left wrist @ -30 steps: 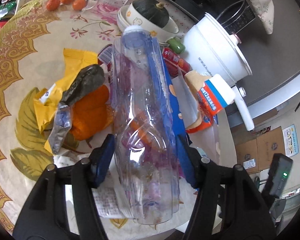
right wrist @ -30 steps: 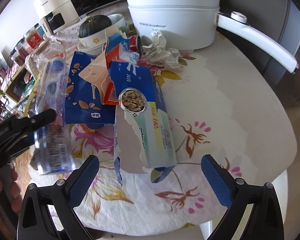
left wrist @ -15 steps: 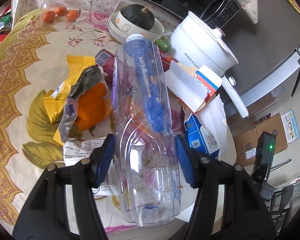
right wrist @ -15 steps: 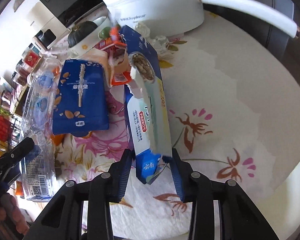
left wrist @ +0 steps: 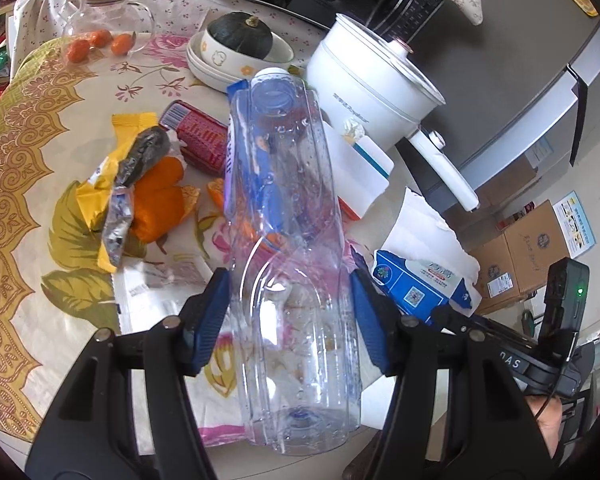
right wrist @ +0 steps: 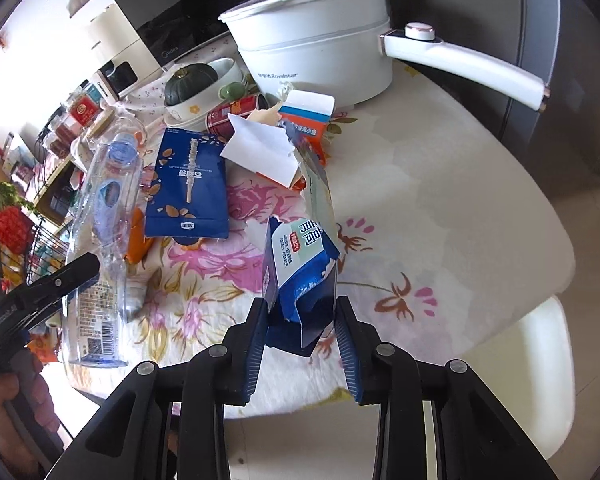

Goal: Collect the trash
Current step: 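Carry the bottle and carton over the white bin and open both tools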

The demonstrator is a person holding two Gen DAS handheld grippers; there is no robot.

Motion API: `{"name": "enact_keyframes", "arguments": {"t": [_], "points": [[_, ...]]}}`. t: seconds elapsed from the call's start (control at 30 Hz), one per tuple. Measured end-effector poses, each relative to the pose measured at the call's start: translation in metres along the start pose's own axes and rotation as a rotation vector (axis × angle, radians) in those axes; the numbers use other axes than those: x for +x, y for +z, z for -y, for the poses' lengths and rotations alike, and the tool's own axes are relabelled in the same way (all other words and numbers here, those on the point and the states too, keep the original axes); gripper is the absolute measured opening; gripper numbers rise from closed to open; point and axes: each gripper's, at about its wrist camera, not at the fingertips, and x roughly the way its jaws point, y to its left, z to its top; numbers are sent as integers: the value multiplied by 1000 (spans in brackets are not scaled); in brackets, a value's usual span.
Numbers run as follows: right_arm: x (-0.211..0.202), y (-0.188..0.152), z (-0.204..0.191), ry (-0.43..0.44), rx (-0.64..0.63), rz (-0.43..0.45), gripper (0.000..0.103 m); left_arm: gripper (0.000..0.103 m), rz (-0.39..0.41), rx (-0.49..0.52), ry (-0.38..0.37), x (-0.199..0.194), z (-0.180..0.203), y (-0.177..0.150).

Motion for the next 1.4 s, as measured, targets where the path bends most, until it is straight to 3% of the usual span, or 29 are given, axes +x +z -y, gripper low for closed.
{"name": "enact_keyframes", "arguments": {"t": [0.27,0.33,0.37,0.5,0.77,0.9,1.0,1.4], "points": [[-40,-20,24,-31,1,51,33,62,-44,104,-28,11,41,-16],[-51,-25,34,-41,6,71,27,62,-58,125,-45,15,53,-22],[-56,-28,40,-38,14,78,18,62,-64,137,-51,17,59,-25],[-70,-37,61,-78,36,96,15,62,-91,181,-67,29,85,-38],[-90,-46,104,-55,118,121,13,62,-133,234,-93,48,120,-55],[-105,-54,114,-65,120,128,11,62,-153,278,-109,54,136,-65],[-114,-61,121,-72,119,133,4,62,-174,311,-122,60,151,-75],[-128,-104,179,-134,184,79,3,62,-273,423,-170,88,204,-124]]}}
